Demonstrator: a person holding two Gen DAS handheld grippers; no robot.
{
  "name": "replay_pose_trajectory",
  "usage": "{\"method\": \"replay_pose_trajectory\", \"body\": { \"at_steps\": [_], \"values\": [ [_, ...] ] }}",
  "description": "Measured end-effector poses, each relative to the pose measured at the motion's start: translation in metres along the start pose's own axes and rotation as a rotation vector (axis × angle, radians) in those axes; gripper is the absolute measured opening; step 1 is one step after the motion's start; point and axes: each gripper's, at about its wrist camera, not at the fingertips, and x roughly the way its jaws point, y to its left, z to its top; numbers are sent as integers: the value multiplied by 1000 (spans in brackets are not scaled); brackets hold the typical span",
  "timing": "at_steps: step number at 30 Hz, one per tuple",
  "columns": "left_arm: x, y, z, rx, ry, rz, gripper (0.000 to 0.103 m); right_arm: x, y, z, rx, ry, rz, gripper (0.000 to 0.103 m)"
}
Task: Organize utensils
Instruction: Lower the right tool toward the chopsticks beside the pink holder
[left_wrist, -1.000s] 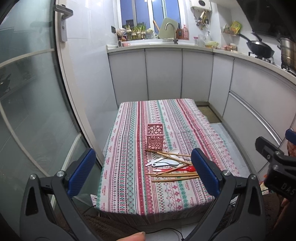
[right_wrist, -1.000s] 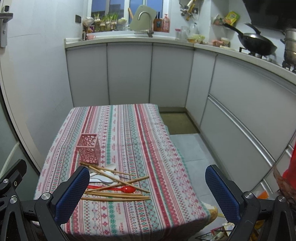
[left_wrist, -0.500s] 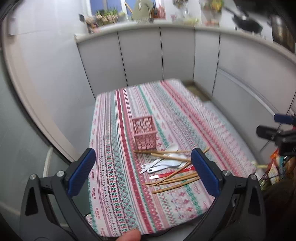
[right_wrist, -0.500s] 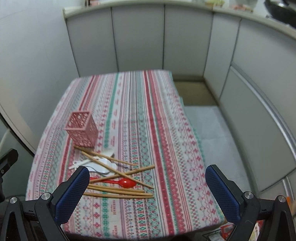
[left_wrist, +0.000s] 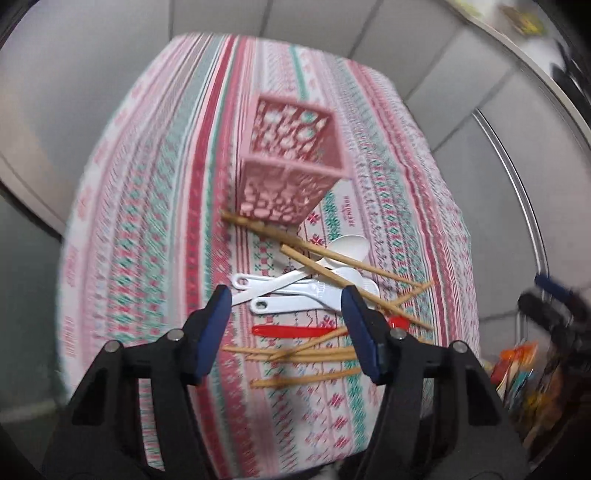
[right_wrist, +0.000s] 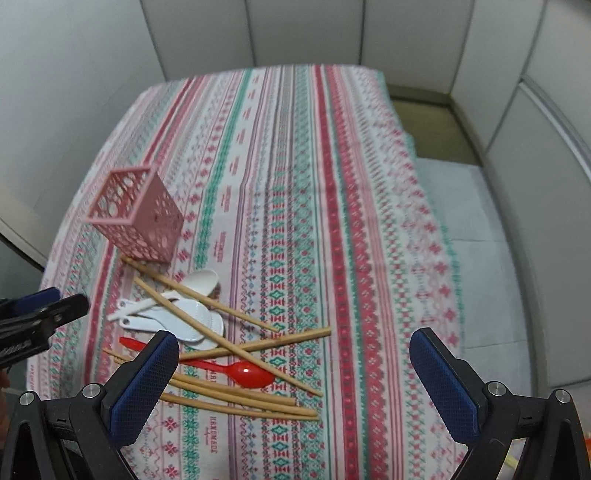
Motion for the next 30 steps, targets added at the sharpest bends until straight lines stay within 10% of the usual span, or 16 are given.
{"method": "replay_pose_trajectory", "body": {
  "at_steps": [9, 19, 30],
  "values": [
    [48, -3, 13, -191, -20, -5, 50, 64, -20, 1, 12, 154, 5, 96],
    [75, -8, 10, -320, -37, 6, 22, 67, -29, 4, 35, 151, 13, 96],
    [40, 2, 18, -341, -81, -113, 15, 67, -7, 10, 9, 119, 65, 93]
  ]
}}
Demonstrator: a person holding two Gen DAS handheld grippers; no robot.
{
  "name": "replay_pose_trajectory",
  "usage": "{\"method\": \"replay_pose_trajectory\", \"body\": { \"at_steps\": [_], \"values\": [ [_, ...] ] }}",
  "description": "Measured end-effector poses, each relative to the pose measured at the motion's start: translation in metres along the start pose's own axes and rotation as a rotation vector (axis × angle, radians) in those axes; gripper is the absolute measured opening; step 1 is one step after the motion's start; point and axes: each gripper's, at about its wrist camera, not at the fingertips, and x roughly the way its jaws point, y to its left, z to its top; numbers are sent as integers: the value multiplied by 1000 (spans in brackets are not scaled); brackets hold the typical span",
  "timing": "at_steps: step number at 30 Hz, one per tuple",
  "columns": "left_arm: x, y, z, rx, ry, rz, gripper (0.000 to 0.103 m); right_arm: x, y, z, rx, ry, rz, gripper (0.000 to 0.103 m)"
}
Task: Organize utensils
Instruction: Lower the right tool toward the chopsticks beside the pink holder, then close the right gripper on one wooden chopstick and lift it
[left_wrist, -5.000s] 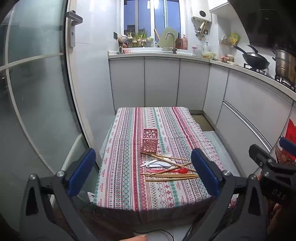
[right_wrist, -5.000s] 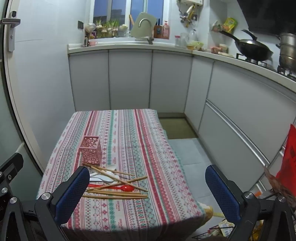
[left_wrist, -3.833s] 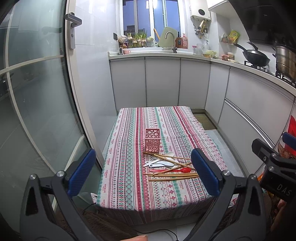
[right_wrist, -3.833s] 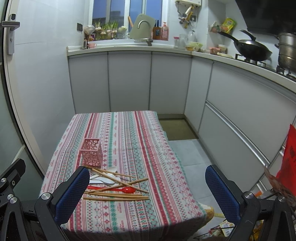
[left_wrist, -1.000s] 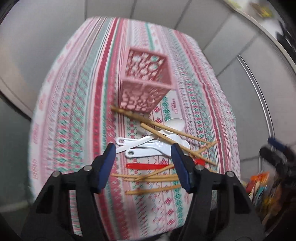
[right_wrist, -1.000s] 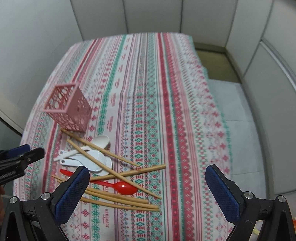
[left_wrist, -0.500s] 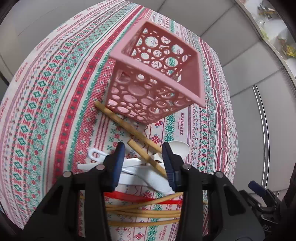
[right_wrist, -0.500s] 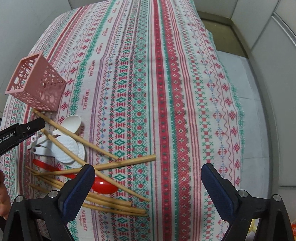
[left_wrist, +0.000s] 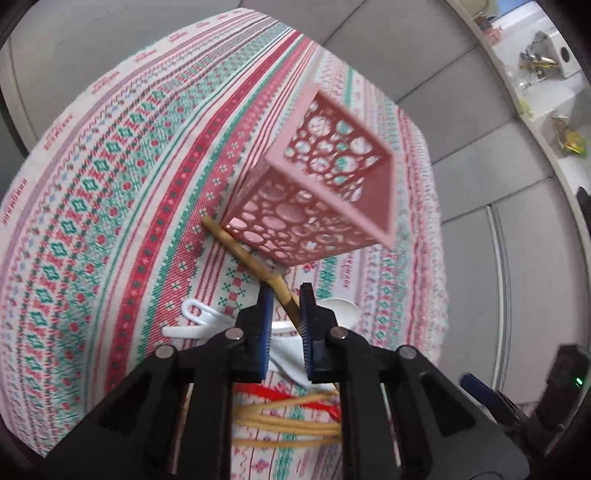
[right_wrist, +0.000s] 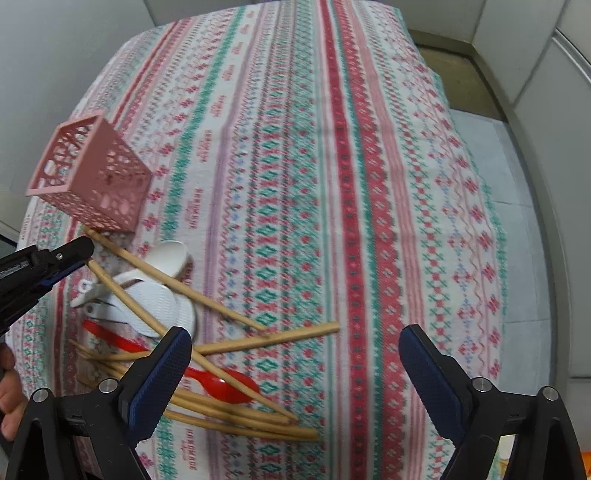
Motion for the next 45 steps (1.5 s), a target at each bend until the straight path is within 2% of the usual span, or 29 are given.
{"method": "replay_pose_trajectory", "body": {
  "at_steps": [2, 4, 7, 10, 14, 18, 24, 29, 32, 37, 39, 42, 45],
  "values": [
    [-15, 0, 4, 21, 9, -20, 14, 2, 9, 3, -16, 1, 37, 86],
    [-33, 5, 11, 49, 12, -41, 13, 7, 19, 5, -35, 8, 75, 75],
    [-58, 17, 15, 84, -19, -57, 11, 18, 41, 10, -91, 22, 141, 61],
    [-88, 27, 24, 112, -60, -78, 10, 29, 66, 14, -176, 12, 160, 53],
    [-110, 40, 32, 136, -112, -79, 9, 49, 94, 18, -277, 7, 165, 47],
    [-120, 51, 38, 126, -121, -108, 8, 69, 116, 21, -353, 0, 152, 40],
    [-132, 58, 44, 143, -140, -124, 8, 97, 141, 27, -443, 11, 87, 36],
    [-137, 64, 48, 140, -149, -129, 8, 112, 150, 26, -516, 27, 59, 24],
    [-139, 65, 49, 144, -161, -115, 8, 112, 156, 23, -580, 7, 56, 20],
    [-143, 69, 50, 144, -175, -106, 8, 100, 173, 15, -660, -30, 64, 7],
    [-145, 70, 51, 144, -184, -97, 8, 90, 178, 12, -693, -35, 72, 7],
    [-145, 73, 53, 141, -179, -92, 8, 80, 175, 12, -694, -6, 118, 7],
    [-144, 76, 53, 139, -174, -83, 8, 81, 169, 7, -695, 63, 125, 7]
  ]
}}
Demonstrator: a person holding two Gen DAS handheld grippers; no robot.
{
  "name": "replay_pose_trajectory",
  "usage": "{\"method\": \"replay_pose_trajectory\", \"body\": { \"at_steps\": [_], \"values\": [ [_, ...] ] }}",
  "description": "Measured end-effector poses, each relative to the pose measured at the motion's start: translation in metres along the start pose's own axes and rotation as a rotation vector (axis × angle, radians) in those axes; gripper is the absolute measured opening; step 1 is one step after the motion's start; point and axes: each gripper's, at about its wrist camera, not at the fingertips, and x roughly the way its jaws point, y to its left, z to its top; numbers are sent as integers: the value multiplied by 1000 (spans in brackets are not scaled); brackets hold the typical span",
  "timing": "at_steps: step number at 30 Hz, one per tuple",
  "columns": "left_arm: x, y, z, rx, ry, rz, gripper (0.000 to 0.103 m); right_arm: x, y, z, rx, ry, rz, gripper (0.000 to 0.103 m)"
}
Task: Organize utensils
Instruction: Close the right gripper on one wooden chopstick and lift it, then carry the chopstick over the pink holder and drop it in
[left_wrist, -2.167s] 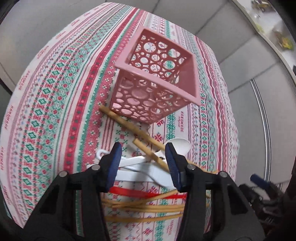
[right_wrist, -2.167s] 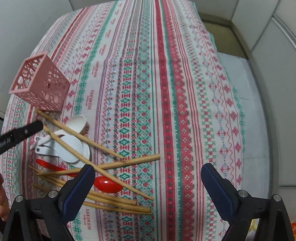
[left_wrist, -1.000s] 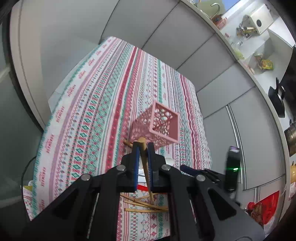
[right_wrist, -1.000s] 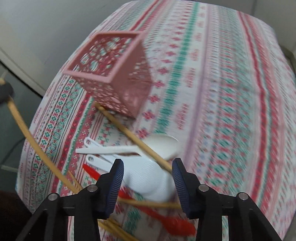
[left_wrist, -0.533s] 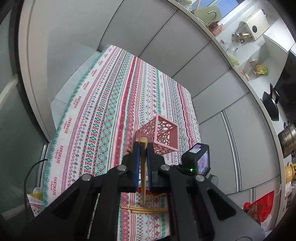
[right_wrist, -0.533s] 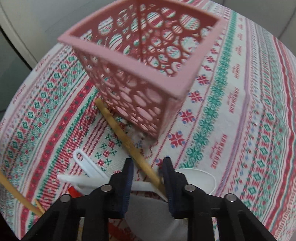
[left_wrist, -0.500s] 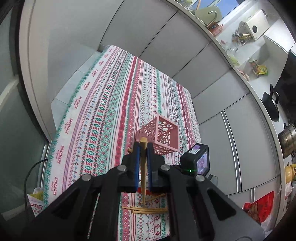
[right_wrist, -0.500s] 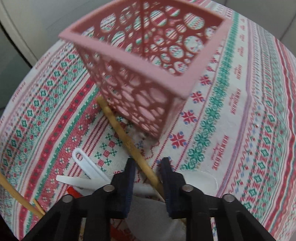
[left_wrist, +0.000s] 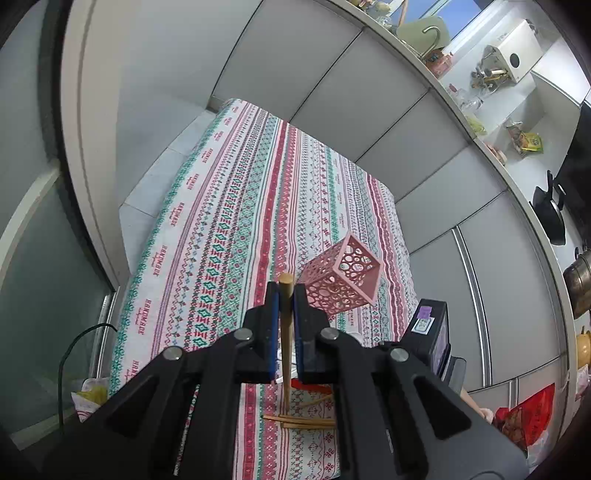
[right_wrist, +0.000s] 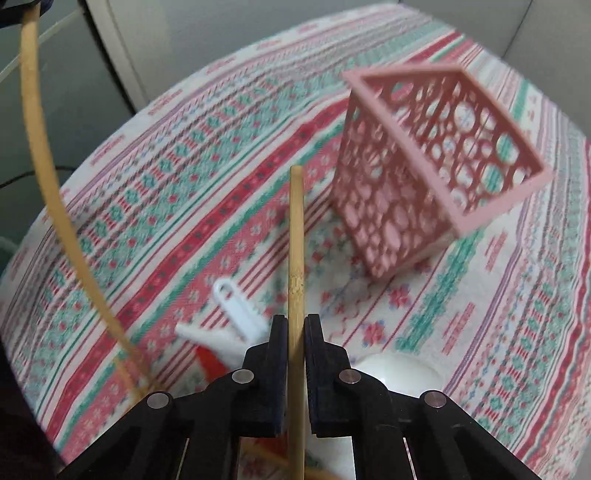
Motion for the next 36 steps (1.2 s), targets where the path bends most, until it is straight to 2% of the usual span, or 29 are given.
{"method": "replay_pose_trajectory", "body": {
  "at_steps": [3, 5, 6, 9, 12, 15, 19, 22, 26, 36],
  "values": [
    [-1, 0, 0, 5, -2, 6, 8, 13, 1, -8, 21, 54, -3, 8],
    [-1, -1, 0, 11, -5, 11, 8, 14, 0, -5, 41, 45, 0, 18],
    [-1, -1, 0, 13, -6, 14, 8, 16, 1, 0, 56, 37, -3, 30],
    [0, -2, -1, 20, -5, 23, 8, 24, -1, 19, 82, 13, -38, 32],
    [-1, -2, 0, 19, -4, 24, 8, 39, 6, 36, 87, 3, -95, 29],
    [-1, -1, 0, 16, -5, 26, 8, 49, 14, 45, 88, -3, -122, 8],
    [-2, -5, -2, 26, -8, 24, 8, 44, 24, 52, 70, -41, -150, 7],
    [-3, -10, -2, 42, -14, 22, 8, 21, 26, 45, 78, -88, -169, 6],
    [-6, -17, -5, 62, -27, 22, 8, -30, 38, 23, 117, -170, -186, 6],
    [-29, -46, -10, 132, -114, 10, 8, -137, 7, -10, 270, -430, -213, 7]
  ]
}}
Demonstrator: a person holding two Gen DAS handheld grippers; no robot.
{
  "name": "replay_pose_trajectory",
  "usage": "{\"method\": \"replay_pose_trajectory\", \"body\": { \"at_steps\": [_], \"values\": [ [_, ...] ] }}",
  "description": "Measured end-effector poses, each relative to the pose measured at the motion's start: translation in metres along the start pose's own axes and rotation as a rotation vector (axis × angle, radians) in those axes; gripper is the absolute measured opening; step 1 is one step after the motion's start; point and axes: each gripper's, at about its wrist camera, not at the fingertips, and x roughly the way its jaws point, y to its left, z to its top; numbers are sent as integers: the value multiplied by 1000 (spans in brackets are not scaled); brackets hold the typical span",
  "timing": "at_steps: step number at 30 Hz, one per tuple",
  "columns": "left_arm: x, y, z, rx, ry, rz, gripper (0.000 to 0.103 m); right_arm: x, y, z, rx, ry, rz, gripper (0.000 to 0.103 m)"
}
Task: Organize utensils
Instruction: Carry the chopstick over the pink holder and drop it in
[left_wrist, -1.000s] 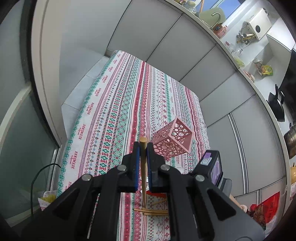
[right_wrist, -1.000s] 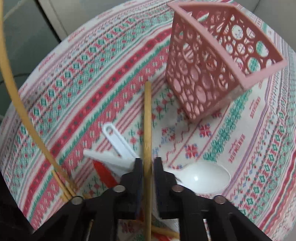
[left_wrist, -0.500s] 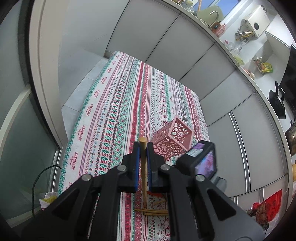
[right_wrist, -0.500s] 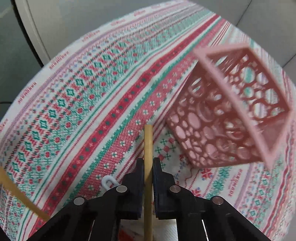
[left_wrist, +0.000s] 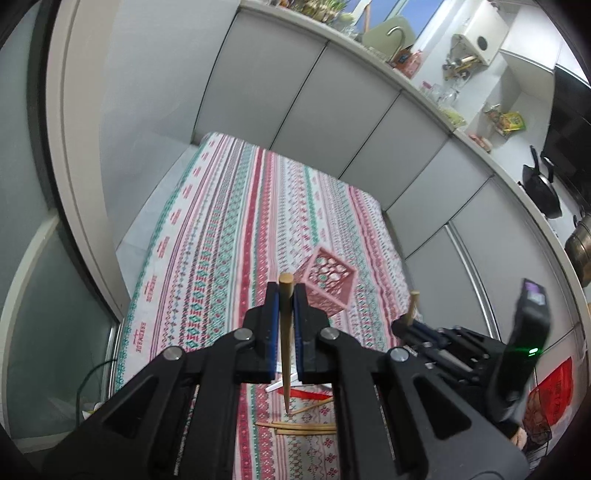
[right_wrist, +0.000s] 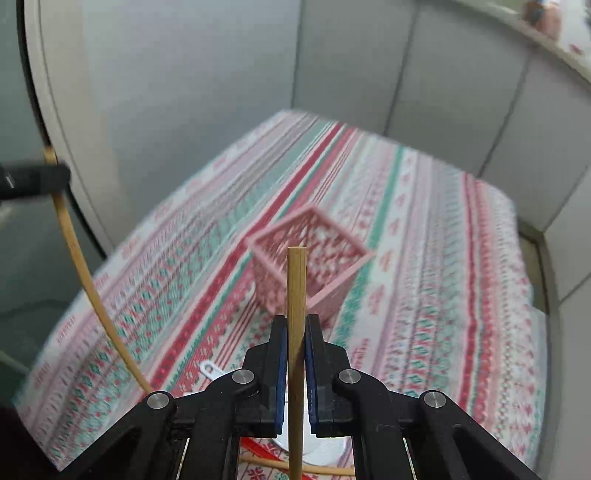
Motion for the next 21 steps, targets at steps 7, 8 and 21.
{"method": "replay_pose_trajectory", "body": {
  "at_steps": [7, 8, 21],
  "values": [
    [-33, -40, 13, 112, -158, 34, 8, -59, -28, 14, 125, -194, -9, 7],
    [-35, -47, 16, 134, -183, 42, 8, -64, -31, 16, 139, -220, -15, 7],
    [-9, -106, 61, 362, -399, 38, 8, -81, -66, 48, 306, -485, -33, 7]
  ]
}}
